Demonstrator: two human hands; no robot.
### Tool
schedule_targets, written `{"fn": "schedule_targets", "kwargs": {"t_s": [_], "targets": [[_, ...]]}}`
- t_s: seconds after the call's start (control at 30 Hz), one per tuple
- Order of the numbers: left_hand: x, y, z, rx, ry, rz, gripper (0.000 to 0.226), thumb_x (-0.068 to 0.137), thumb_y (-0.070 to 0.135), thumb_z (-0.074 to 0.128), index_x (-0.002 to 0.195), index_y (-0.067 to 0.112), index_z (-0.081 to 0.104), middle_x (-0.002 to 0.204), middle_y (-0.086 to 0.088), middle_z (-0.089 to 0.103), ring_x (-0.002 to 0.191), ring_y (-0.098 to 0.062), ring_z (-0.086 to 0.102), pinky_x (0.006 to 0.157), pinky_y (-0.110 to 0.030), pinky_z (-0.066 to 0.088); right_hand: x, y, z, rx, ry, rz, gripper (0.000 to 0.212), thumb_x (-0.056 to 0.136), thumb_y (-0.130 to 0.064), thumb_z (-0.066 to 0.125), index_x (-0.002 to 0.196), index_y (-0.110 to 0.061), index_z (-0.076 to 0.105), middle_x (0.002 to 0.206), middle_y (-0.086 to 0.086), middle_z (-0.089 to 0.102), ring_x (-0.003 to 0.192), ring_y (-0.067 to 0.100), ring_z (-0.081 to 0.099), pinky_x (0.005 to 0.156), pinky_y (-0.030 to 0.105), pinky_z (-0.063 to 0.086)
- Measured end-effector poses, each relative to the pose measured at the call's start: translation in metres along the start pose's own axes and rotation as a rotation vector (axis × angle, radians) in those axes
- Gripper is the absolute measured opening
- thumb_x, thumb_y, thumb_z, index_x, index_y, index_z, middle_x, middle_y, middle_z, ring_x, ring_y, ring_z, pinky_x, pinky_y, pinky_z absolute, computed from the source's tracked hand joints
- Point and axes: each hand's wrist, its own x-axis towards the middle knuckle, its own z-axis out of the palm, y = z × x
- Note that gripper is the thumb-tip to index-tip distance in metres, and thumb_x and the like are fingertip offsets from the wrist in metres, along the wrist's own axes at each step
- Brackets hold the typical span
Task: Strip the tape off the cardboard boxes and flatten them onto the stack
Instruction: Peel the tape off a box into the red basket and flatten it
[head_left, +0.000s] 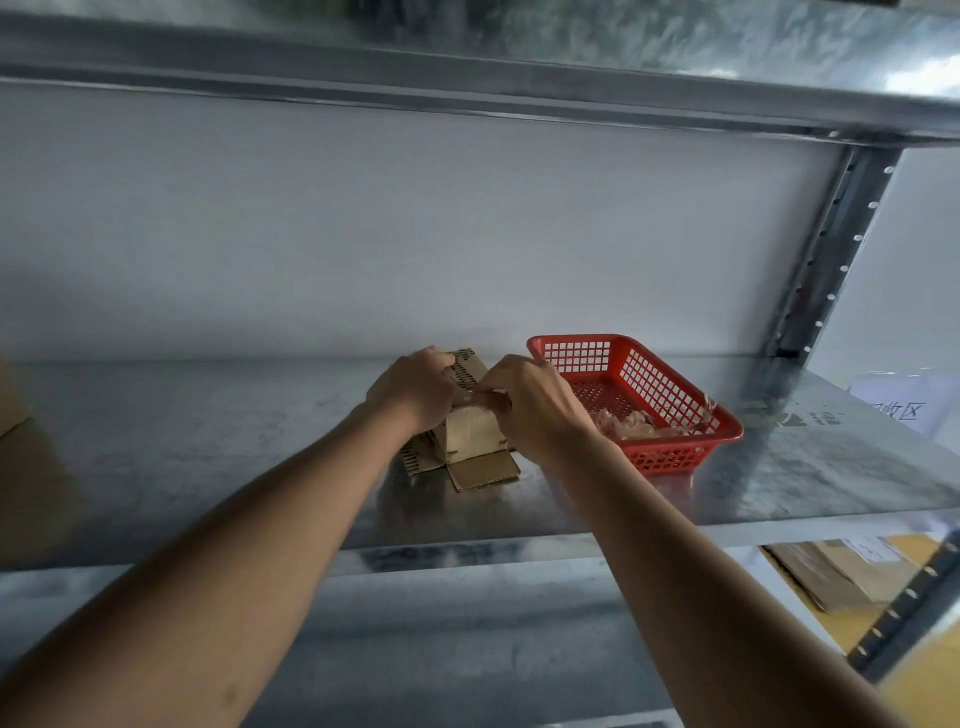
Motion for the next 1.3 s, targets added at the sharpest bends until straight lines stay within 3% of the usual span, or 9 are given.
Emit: {"fn": "schedule_targets", "kwargs": {"t_s": [0.17, 0.37, 0.5, 0.6, 0.77, 0.87, 1.03, 1.17, 1.3], "targets": [[-0.007, 0.005, -0.007, -0.015, -0.029, 0.031, 0.029, 0.087, 0.027, 0.049, 0.106, 0.016, 0.068, 0.107, 0.000, 0.063, 0.099, -0.024, 0.059, 0.087, -0.044, 0.053, -0.009, -0.001, -0.007, 0.038, -0.037, -0.090, 0.022, 0.101, -0.029, 0.064, 0.112, -0.014, 0.077, 0.124, 0.006, 0.065, 0.108, 0.018, 0.063, 0.091, 0.028, 0.054], [-0.007, 0.006, -0.005, -0.009, -0.014, 0.045, 0.041, 0.097, 0.014, 0.043, 0.133, 0.012, 0.062, 0.137, -0.005, 0.059, 0.118, -0.028, 0.056, 0.099, -0.043, 0.050, -0.013, -0.007, -0.002, -0.055, 0.077, -0.103, 0.013, 0.096, -0.001, 0.066, 0.089, -0.010, 0.072, 0.105, 0.012, 0.076, 0.079, 0.024, 0.072, 0.091, 0.046, 0.058], [-0.006, 0.004, -0.005, -0.011, 0.007, 0.032, 0.045, 0.100, 0.013, 0.035, 0.138, 0.016, 0.060, 0.141, -0.006, 0.058, 0.122, -0.027, 0.055, 0.100, -0.041, 0.050, -0.011, -0.010, 0.000, -0.019, 0.074, -0.021, 0.006, 0.091, -0.004, 0.067, 0.095, -0.009, 0.068, 0.101, 0.012, 0.077, 0.076, 0.026, 0.071, 0.083, 0.046, 0.060], [-0.003, 0.000, -0.002, -0.015, 0.010, 0.016, 0.053, 0.100, 0.011, 0.029, 0.146, 0.019, 0.055, 0.143, -0.007, 0.058, 0.121, -0.026, 0.056, 0.097, -0.040, 0.051, -0.014, -0.009, -0.002, 0.158, 0.112, 0.136, 0.015, 0.082, -0.006, 0.074, 0.094, -0.013, 0.068, 0.083, -0.001, 0.074, 0.071, 0.015, 0.070, 0.067, 0.040, 0.063], [0.001, -0.001, 0.001, -0.019, 0.021, 0.020, 0.052, 0.103, 0.015, 0.027, 0.149, 0.019, 0.053, 0.146, -0.008, 0.057, 0.127, -0.029, 0.055, 0.101, -0.039, 0.050, -0.026, -0.005, -0.020, 0.507, 0.059, 0.291, 0.053, 0.083, -0.004, 0.078, 0.126, -0.020, 0.051, 0.083, 0.006, 0.078, 0.068, 0.020, 0.075, 0.062, 0.038, 0.064], [0.004, -0.002, 0.002, -0.038, 0.013, 0.006, 0.053, 0.103, 0.013, 0.027, 0.150, 0.018, 0.051, 0.147, -0.010, 0.056, 0.127, -0.030, 0.054, 0.101, -0.040, 0.050, -0.030, 0.002, -0.033, 0.484, 0.095, 0.355, 0.026, 0.082, -0.007, 0.081, 0.107, -0.014, 0.075, 0.091, -0.001, 0.080, 0.072, 0.007, 0.076, 0.067, 0.034, 0.065], [0.002, 0.002, 0.003, -0.052, 0.009, 0.007, 0.050, 0.105, 0.013, 0.027, 0.149, 0.015, 0.051, 0.146, -0.011, 0.056, 0.128, -0.031, 0.054, 0.100, -0.040, 0.048, -0.036, 0.021, -0.050, 0.685, 0.428, 0.468, 0.008, 0.088, -0.014, 0.080, 0.094, -0.019, 0.081, 0.073, -0.010, 0.077, 0.063, -0.001, 0.070, 0.052, 0.012, 0.048], [0.003, 0.007, 0.007, -0.037, -0.052, 0.088, 0.035, 0.106, 0.032, 0.032, 0.108, 0.013, 0.061, 0.120, -0.008, 0.057, 0.105, -0.025, 0.058, 0.074, -0.034, 0.041, -0.029, 0.037, -0.043, 0.533, 0.394, 0.509, 0.005, 0.093, -0.023, 0.077, 0.091, -0.026, 0.081, 0.070, -0.013, 0.074, 0.060, -0.001, 0.066, 0.056, 0.022, 0.051], [-0.002, 0.017, 0.010, -0.043, -0.151, 0.132, 0.057, 0.108, 0.047, 0.039, 0.159, 0.020, 0.037, 0.162, -0.009, 0.032, 0.149, -0.030, 0.033, 0.112, -0.041, 0.034, -0.026, 0.056, -0.047, 0.381, 0.287, 0.615, 0.008, 0.095, -0.020, 0.074, 0.099, -0.017, 0.080, 0.082, -0.002, 0.076, 0.069, 0.013, 0.068, 0.071, 0.034, 0.061]]}}
